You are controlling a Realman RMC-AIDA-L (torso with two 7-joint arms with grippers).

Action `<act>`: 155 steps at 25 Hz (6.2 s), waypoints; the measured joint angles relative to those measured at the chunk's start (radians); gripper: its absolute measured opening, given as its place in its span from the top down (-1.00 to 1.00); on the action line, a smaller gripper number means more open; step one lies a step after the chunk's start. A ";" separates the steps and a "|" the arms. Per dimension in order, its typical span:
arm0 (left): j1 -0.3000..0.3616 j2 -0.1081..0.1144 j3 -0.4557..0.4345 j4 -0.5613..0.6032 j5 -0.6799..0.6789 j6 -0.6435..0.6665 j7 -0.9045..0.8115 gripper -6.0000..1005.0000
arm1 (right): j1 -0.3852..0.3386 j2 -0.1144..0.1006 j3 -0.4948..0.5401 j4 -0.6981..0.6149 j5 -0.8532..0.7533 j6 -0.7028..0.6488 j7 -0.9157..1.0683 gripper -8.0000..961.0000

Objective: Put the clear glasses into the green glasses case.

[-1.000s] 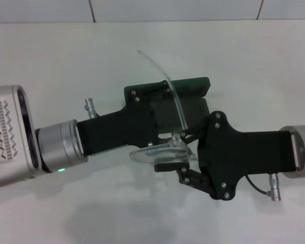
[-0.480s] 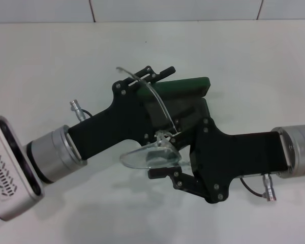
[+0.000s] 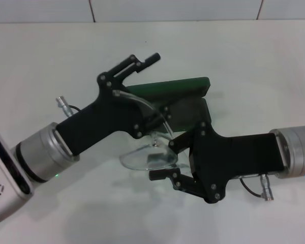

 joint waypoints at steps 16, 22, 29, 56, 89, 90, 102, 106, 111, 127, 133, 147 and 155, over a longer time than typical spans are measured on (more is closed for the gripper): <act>0.050 -0.001 0.000 0.024 -0.044 0.067 0.078 -0.31 | -0.013 -0.005 0.030 0.002 -0.038 0.060 0.051 0.66; 0.057 -0.001 0.000 0.024 -0.042 0.083 0.090 -0.31 | -0.009 -0.014 0.032 0.013 -0.040 0.065 0.084 0.66; 0.059 0.000 0.000 0.020 -0.041 0.087 0.090 -0.30 | -0.012 -0.026 0.032 0.014 -0.040 0.069 0.101 0.66; 0.061 -0.002 0.002 0.019 -0.034 0.077 0.199 -0.30 | 0.046 -0.062 0.088 0.020 -0.066 -0.042 0.503 0.64; 0.198 0.005 -0.002 -0.056 -0.431 0.080 -0.108 -0.31 | -0.184 0.001 0.267 -0.510 -0.441 0.311 0.451 0.63; 0.200 0.005 -0.002 -0.062 -0.432 0.077 -0.125 -0.31 | -0.198 0.005 0.236 -0.571 -0.489 0.373 0.488 0.63; 0.201 0.005 -0.002 -0.089 -0.438 -0.024 -0.219 -0.31 | -0.294 0.005 -0.083 -0.853 -0.793 0.891 0.674 0.63; 0.177 0.004 -0.001 -0.081 -0.437 -0.065 -0.222 -0.31 | -0.288 0.005 -0.118 -0.812 -0.816 1.001 0.669 0.62; 0.156 0.004 0.000 -0.082 -0.438 -0.103 -0.257 -0.31 | -0.250 0.007 -0.219 -0.729 -0.837 1.187 0.668 0.62; 0.106 0.004 0.000 -0.082 -0.430 -0.179 -0.265 -0.31 | -0.199 0.011 -0.320 -0.656 -0.853 1.288 0.668 0.62; 0.103 0.005 0.000 -0.082 -0.430 -0.180 -0.265 -0.31 | -0.192 0.010 -0.369 -0.639 -0.853 1.360 0.668 0.61; 0.100 0.001 0.000 -0.078 -0.430 -0.179 -0.265 -0.31 | -0.191 0.010 -0.392 -0.620 -0.885 1.391 0.669 0.61; 0.094 0.001 0.000 -0.077 -0.431 -0.179 -0.265 -0.31 | -0.207 0.009 -0.373 -0.651 -0.879 1.342 0.676 0.45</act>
